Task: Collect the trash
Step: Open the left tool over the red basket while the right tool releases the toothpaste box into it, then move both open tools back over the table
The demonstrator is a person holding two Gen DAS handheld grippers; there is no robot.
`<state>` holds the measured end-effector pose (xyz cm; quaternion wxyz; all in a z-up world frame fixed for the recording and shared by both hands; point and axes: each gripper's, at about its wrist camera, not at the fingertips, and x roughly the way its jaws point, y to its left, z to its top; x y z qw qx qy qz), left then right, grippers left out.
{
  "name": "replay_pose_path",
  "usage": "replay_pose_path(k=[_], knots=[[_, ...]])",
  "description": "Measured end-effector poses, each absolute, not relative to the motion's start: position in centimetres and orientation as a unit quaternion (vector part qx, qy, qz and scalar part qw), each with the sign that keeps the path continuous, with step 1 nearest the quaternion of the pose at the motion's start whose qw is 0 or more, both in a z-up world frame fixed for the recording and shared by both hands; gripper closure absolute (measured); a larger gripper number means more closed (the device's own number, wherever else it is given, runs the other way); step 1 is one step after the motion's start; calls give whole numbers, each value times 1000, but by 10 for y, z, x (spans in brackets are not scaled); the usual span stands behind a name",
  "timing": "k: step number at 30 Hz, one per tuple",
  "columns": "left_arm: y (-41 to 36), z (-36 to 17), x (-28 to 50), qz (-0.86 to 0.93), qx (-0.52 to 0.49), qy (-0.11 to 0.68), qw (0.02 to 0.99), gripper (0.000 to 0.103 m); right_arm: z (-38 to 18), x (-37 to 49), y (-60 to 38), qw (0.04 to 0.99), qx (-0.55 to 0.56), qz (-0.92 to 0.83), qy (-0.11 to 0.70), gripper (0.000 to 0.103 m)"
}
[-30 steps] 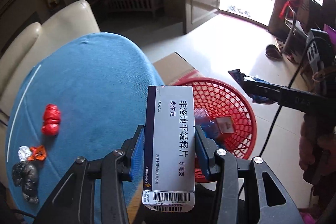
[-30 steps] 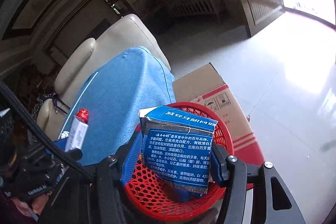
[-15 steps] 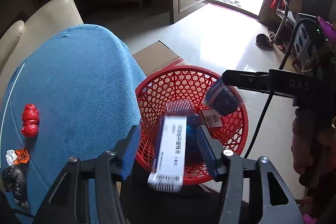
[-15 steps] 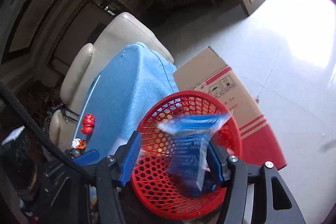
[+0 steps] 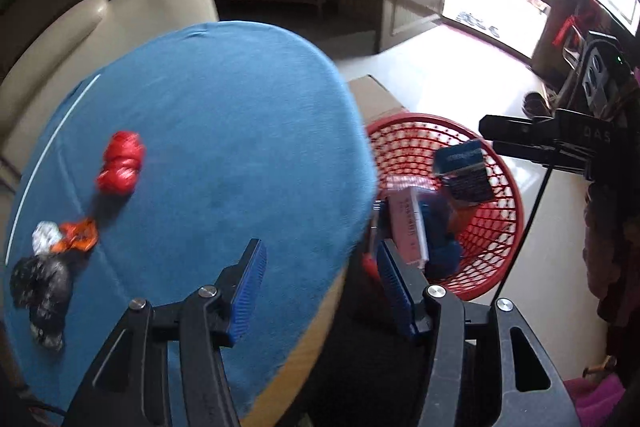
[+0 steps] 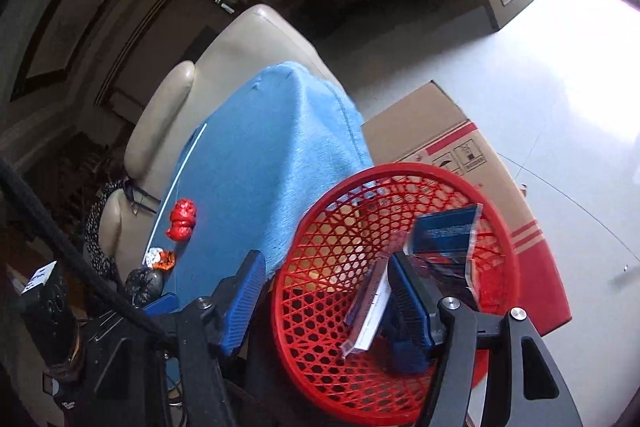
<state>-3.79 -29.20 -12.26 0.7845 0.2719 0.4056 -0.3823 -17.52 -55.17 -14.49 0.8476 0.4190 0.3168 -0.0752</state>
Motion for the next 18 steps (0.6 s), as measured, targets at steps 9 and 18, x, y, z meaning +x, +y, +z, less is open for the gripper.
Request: replay_pose_path(k=[9, 18], knots=[[-179, -103, 14, -259, 211, 393, 857, 44, -134, -138, -513, 857, 378, -46, 346, 36], [-68, -82, 71, -136, 135, 382, 904, 29, -125, -100, -471, 863, 336, -15, 378, 36]])
